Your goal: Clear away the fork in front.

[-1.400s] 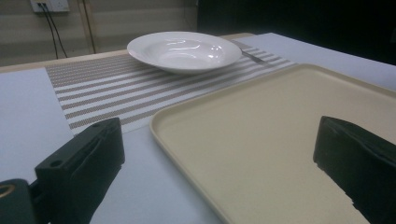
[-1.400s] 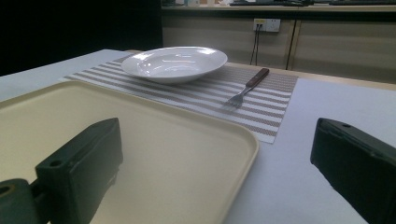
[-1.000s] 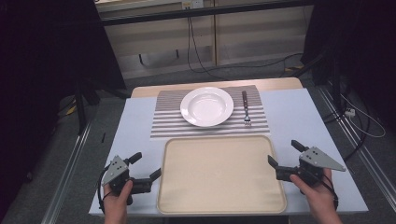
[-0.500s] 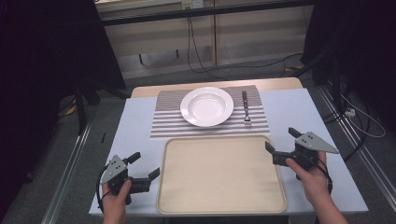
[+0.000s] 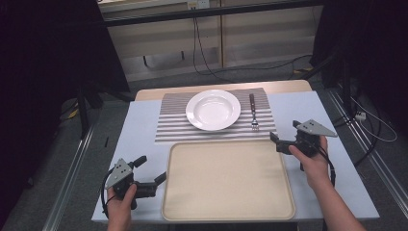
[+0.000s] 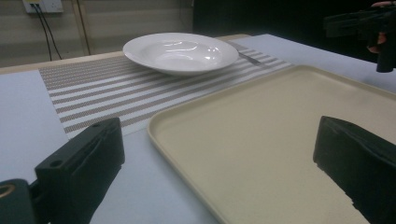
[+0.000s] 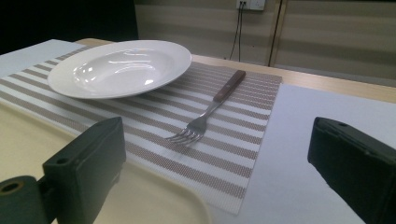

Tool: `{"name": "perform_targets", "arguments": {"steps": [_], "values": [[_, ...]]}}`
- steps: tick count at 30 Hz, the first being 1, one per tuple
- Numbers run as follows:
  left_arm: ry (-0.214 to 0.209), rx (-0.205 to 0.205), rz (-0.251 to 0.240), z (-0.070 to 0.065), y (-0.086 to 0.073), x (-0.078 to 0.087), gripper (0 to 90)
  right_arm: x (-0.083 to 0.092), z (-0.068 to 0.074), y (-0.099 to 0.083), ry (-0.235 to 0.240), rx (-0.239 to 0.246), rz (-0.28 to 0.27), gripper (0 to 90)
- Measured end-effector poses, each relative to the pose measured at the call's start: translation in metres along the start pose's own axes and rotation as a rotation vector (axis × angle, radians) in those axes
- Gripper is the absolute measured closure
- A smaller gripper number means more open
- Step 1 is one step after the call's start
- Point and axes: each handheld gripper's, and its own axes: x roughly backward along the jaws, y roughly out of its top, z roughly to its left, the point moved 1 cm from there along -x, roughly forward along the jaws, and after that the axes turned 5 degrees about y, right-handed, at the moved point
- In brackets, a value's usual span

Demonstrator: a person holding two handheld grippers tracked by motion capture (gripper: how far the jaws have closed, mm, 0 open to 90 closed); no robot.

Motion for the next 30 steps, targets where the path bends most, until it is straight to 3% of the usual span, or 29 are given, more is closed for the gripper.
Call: {"name": "perform_targets", "arguments": {"steps": [7, 13, 21, 27, 30], "values": [[0.004, 0.002, 0.0, -0.003, 0.0, -0.001, 2.1, -0.022, -0.007, 0.009, 0.014, 0.022, 0.037, 3.6], [0.009, -0.008, -0.001, -0.003, 0.001, 0.0, 2.1, -0.039, -0.021, 0.015, 0.003, -0.013, 0.045, 4.2], [0.01, -0.009, 0.0, -0.003, 0.0, 0.0, 2.1, -0.058, -0.023, 0.024, 0.003, -0.004, 0.073, 4.2], [0.029, -0.002, -0.01, -0.002, 0.0, 0.004, 2.3, -0.075, -0.034, 0.029, -0.002, -0.033, 0.081, 5.3], [0.029, -0.004, -0.01, -0.002, 0.0, 0.004, 2.2, -0.084, -0.037, 0.029, -0.008, -0.024, 0.106, 4.4]]}}
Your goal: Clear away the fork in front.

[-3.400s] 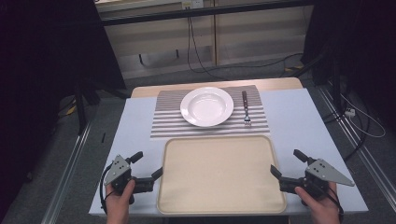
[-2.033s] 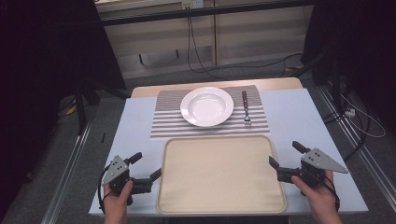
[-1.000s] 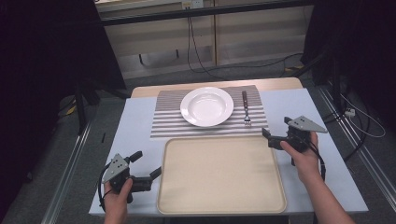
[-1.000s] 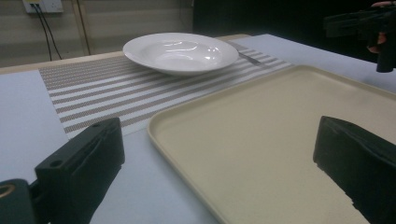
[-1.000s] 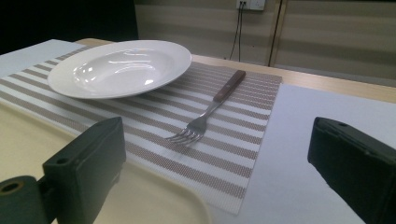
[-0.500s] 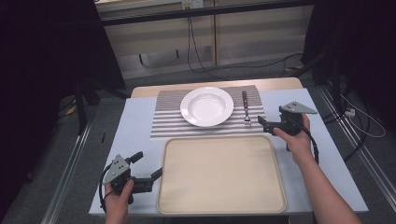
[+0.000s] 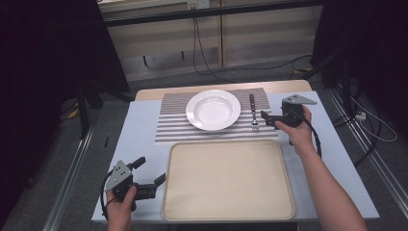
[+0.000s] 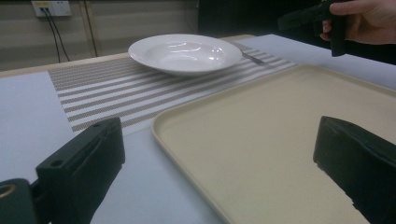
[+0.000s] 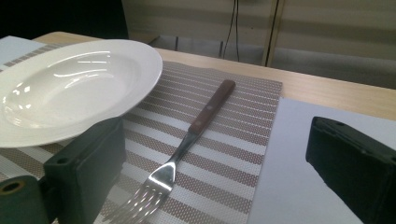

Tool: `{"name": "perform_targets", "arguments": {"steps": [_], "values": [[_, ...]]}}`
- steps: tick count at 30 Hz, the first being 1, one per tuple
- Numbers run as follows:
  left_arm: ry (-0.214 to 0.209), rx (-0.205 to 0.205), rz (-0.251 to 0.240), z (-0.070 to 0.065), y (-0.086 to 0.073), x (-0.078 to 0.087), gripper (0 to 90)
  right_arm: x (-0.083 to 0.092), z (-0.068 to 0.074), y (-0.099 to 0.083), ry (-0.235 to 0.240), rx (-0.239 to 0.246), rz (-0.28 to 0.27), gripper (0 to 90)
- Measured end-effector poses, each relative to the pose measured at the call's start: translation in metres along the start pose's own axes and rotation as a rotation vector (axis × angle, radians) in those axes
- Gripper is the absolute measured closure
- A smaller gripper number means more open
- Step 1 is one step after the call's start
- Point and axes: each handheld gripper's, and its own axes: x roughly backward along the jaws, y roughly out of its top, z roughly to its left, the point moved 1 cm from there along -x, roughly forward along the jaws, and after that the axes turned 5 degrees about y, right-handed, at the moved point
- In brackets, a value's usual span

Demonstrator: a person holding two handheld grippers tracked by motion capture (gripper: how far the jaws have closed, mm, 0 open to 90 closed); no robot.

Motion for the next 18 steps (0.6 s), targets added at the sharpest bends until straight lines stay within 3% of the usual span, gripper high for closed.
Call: {"name": "perform_targets", "arguments": {"steps": [6, 10, 14, 16, 18], "values": [[0.002, 0.014, -0.002, 0.0, 0.0, -0.003, 2.1, -0.011, -0.001, 0.001, 0.001, 0.002, 0.037, 8.6], [-0.006, 0.006, -0.003, -0.001, 0.0, -0.004, 2.1, -0.019, -0.003, -0.003, 0.021, -0.062, 0.058, 16.0], [-0.014, 0.019, -0.011, -0.001, 0.001, -0.006, 2.1, -0.029, -0.003, -0.005, 0.015, -0.035, 0.097, 26.6], [-0.02, 0.026, -0.011, 0.0, 0.0, -0.006, 2.1, -0.034, -0.003, -0.006, 0.033, -0.048, 0.106, 33.0], [-0.02, 0.026, -0.009, 0.0, 0.0, -0.006, 2.1, -0.039, -0.003, -0.006, 0.033, -0.039, 0.146, 37.7]]}}
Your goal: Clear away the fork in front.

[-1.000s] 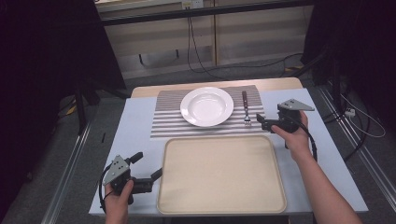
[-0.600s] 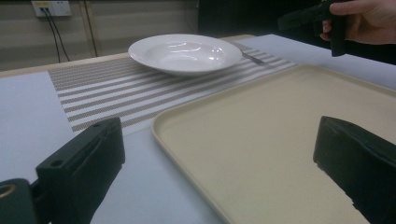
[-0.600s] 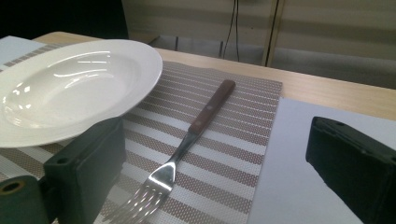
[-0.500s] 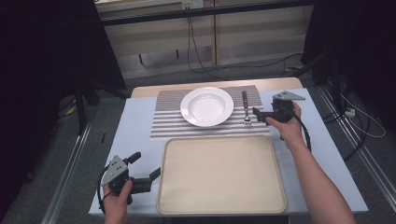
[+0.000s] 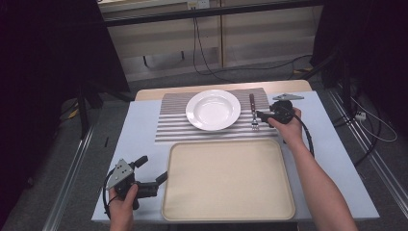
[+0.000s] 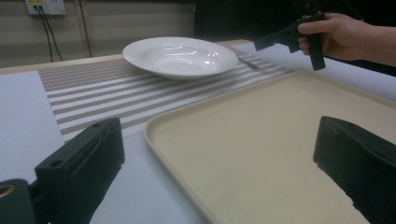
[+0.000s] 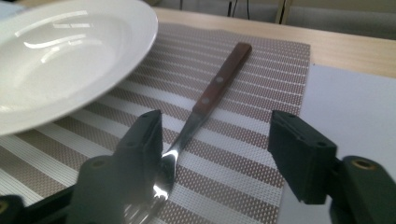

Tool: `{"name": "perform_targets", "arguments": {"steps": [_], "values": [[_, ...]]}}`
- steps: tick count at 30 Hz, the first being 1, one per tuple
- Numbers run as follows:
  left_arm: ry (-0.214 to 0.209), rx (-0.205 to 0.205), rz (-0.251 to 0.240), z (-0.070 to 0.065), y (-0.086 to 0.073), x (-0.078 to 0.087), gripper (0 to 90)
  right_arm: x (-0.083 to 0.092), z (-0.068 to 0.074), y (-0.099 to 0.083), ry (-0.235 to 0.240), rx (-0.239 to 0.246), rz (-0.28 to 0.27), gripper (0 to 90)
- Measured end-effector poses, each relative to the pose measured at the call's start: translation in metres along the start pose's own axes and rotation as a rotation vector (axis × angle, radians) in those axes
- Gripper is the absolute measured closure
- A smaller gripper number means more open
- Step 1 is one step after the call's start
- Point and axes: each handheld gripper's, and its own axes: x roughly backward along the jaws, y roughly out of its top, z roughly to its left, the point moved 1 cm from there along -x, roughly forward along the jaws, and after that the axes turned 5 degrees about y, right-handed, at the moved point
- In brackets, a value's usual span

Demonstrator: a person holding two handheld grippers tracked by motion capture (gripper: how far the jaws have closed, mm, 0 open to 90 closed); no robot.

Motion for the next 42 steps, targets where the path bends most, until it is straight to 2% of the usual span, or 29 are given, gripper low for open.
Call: {"name": "perform_targets", "arguments": {"steps": [5, 9, 11, 12, 16, 18, 20, 26, 29, 33, 38, 42], "values": [[0.001, 0.003, 0.003, 0.001, -0.001, 0.002, 2.1, -0.01, 0.006, 0.007, 0.031, 0.011, 0.031, 47.4], [0.007, 0.016, -0.006, 0.003, -0.002, 0.004, 2.1, -0.021, 0.011, 0.01, 0.009, 0.047, 0.09, 52.6], [0.01, 0.025, -0.011, 0.003, -0.002, 0.003, 2.1, -0.026, 0.013, 0.009, 0.012, 0.04, 0.102, 54.2], [0.007, 0.021, -0.009, 0.002, -0.001, 0.003, 2.1, -0.03, 0.014, 0.007, -0.002, 0.047, 0.122, 58.1], [-0.005, 0.014, -0.002, 0.0, -0.002, 0.001, 2.1, -0.033, 0.013, 0.004, -0.002, 0.048, 0.145, 61.9], [-0.007, 0.021, -0.005, 0.0, -0.002, 0.0, 2.1, -0.034, 0.012, 0.002, 0.015, 0.022, 0.144, 66.9], [-0.009, 0.038, -0.007, 0.001, -0.002, -0.001, 2.0, -0.033, 0.012, 0.003, 0.029, 0.024, 0.15, 77.5], [-0.013, 0.037, -0.002, 0.001, -0.002, -0.003, 2.0, -0.026, 0.008, 0.002, 0.02, -0.015, 0.187, 83.9], [-0.017, 0.037, -0.002, 0.001, -0.002, -0.002, 2.0, -0.019, 0.008, 0.001, 0.02, 0.016, 0.215, 84.3], [-0.017, 0.047, -0.014, 0.002, -0.002, 0.0, 2.0, -0.007, 0.01, -0.007, 0.031, 0.014, 0.215, 84.4], [-0.02, 0.046, -0.023, 0.001, 0.0, 0.001, 2.0, 0.01, 0.009, -0.015, 0.018, 0.031, 0.234, 84.4], [-0.022, 0.05, -0.03, 0.001, 0.0, 0.001, 2.1, 0.023, 0.006, -0.025, 0.028, 0.014, 0.22, 84.4]]}}
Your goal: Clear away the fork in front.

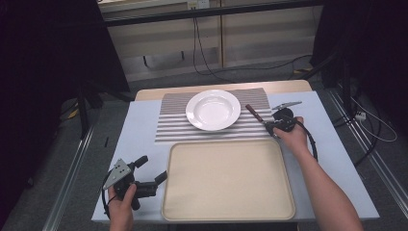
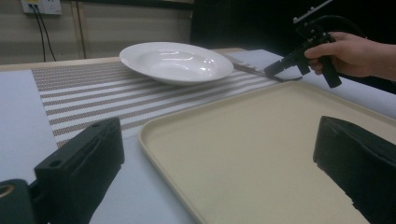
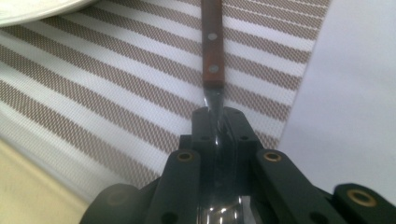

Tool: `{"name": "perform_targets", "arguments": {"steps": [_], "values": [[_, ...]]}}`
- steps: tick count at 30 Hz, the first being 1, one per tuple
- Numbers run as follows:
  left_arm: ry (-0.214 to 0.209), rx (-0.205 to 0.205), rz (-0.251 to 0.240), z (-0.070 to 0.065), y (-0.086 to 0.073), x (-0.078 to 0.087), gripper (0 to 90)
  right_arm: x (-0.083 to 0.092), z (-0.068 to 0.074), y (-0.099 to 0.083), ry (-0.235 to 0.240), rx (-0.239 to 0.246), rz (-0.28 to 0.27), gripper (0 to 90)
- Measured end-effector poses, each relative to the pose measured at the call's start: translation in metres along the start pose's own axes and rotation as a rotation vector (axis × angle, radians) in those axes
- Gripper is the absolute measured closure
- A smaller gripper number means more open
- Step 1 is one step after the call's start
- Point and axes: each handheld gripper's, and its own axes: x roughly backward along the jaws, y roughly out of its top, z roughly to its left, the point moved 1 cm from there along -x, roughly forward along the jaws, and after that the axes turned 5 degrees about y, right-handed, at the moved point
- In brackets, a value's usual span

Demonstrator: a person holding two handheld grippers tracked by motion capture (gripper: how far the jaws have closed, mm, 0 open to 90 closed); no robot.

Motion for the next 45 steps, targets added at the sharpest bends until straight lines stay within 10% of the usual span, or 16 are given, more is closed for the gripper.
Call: {"name": "perform_targets", "arguments": {"steps": [10, 19, 28, 45], "values": [[0.007, -0.005, -0.003, 0.001, 0.001, 0.002, 2.0, 0.021, 0.003, -0.018, -0.024, 0.053, 0.03, 83.9], [0.004, -0.012, 0.001, 0.001, 0.001, 0.0, 2.0, 0.004, 0.008, -0.001, -0.054, 0.07, -0.035, 67.8], [-0.008, -0.027, 0.019, 0.001, 0.001, 0.0, 2.0, -0.01, 0.001, 0.006, -0.035, 0.025, -0.022, 77.9], [-0.018, -0.037, 0.016, -0.004, 0.002, -0.001, 2.0, 0.034, -0.009, -0.026, -0.035, 0.006, 0.051, 78.1]]}}
